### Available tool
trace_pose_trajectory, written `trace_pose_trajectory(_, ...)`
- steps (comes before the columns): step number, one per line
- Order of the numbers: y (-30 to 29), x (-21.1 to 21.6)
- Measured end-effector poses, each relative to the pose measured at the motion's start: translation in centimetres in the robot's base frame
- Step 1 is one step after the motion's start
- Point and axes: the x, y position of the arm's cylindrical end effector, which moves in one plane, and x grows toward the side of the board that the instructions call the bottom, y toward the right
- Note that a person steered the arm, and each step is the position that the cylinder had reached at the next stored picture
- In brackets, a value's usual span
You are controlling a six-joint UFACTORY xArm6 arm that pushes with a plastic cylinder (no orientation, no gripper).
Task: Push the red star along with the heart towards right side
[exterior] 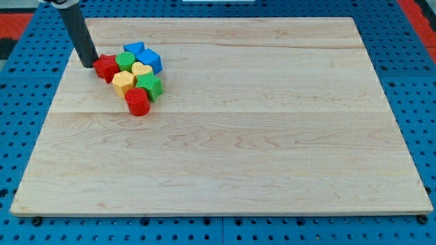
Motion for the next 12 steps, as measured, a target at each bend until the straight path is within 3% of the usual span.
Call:
trace_pose_trajectory(5,0.9,1.1)
trace_pose_trajectory(10,16.6,3.7)
trace_pose_trajectory(11,17.6,3.9)
trace_pose_trajectory(12,13.5,3.9)
